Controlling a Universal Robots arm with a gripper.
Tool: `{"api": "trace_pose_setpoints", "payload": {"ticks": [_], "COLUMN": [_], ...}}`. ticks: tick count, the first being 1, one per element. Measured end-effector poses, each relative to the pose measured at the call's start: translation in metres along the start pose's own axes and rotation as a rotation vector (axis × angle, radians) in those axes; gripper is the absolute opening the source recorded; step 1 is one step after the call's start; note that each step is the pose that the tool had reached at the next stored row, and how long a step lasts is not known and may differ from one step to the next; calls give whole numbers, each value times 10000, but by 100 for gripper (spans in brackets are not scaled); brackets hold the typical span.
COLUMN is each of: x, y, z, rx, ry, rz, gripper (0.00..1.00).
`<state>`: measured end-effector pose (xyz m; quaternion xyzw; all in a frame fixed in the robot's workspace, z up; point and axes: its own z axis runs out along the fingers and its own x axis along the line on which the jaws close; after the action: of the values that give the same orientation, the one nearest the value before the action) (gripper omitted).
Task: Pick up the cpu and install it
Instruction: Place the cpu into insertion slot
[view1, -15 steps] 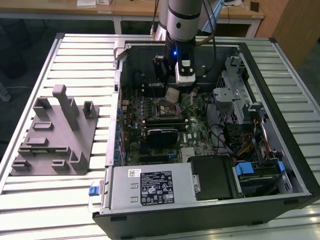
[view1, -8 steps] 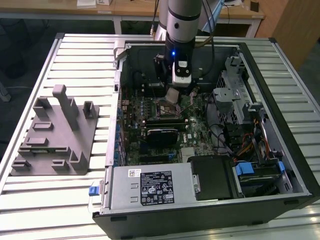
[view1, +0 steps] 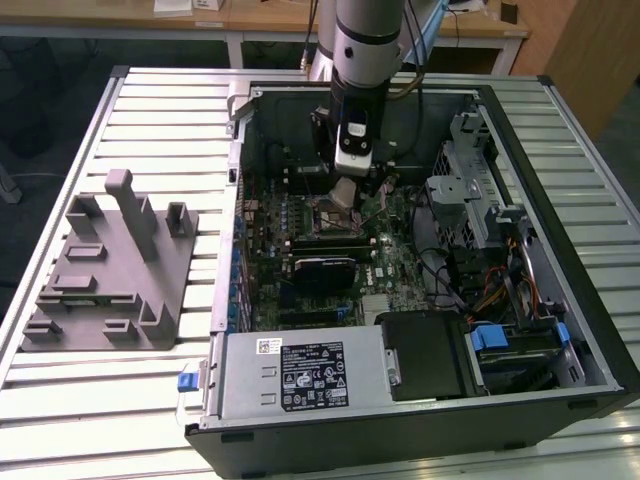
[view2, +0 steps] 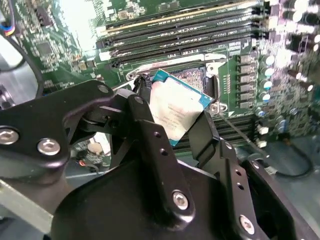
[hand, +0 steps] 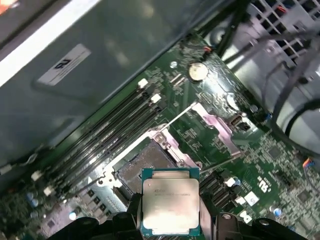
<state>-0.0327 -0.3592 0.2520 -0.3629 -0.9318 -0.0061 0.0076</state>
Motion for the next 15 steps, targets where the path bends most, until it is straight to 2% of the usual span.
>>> {"api": "trace_pose_setpoints", "payload": {"ticks": [15], "x": [-1], "y": [0], "z": [57], "rx": [-51], "ry": [-16], "rz": [2732], "gripper": [54]}}
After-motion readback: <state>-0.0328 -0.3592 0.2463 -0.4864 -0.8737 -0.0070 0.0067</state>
